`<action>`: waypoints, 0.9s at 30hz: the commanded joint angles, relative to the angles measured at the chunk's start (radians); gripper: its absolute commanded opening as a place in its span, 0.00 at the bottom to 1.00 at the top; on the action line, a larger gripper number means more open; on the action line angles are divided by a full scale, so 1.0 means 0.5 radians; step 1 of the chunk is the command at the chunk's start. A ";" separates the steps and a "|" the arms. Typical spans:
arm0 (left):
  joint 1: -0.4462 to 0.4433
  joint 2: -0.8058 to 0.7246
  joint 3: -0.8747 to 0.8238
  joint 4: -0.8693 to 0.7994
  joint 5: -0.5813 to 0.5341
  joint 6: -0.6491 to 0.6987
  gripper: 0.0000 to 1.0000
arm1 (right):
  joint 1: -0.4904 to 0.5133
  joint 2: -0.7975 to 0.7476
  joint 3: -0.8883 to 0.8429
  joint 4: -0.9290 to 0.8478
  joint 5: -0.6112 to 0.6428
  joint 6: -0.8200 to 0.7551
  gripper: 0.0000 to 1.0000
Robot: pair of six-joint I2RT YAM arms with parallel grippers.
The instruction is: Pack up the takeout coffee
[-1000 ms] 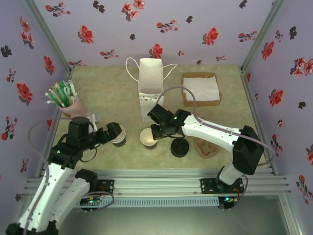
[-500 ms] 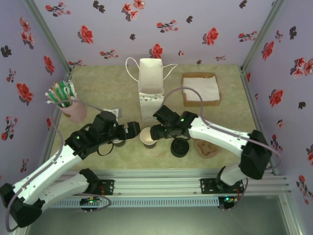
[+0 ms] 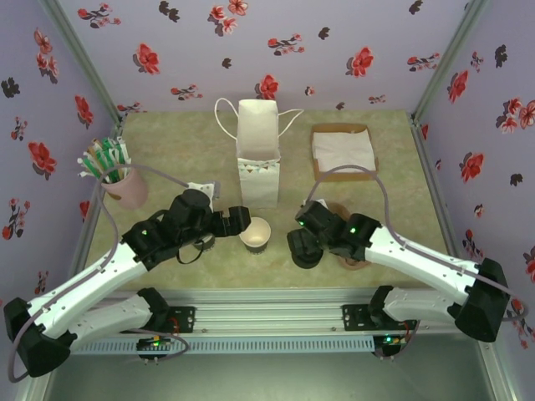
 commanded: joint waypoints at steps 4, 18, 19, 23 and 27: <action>-0.014 0.012 -0.008 0.048 -0.056 0.041 0.99 | -0.015 -0.006 -0.070 0.046 -0.083 -0.110 0.99; -0.014 0.017 -0.011 0.040 -0.060 0.040 0.99 | -0.156 0.256 -0.059 -0.012 -0.295 -0.083 0.89; -0.013 0.017 -0.013 0.039 -0.060 0.042 0.99 | -0.164 0.267 -0.054 -0.009 -0.322 -0.087 0.88; -0.014 0.018 -0.017 0.038 -0.062 0.042 0.99 | -0.202 0.340 -0.013 -0.037 -0.408 -0.100 0.88; -0.013 0.022 -0.020 0.036 -0.068 0.043 0.99 | -0.240 0.394 0.024 -0.080 -0.434 -0.115 0.87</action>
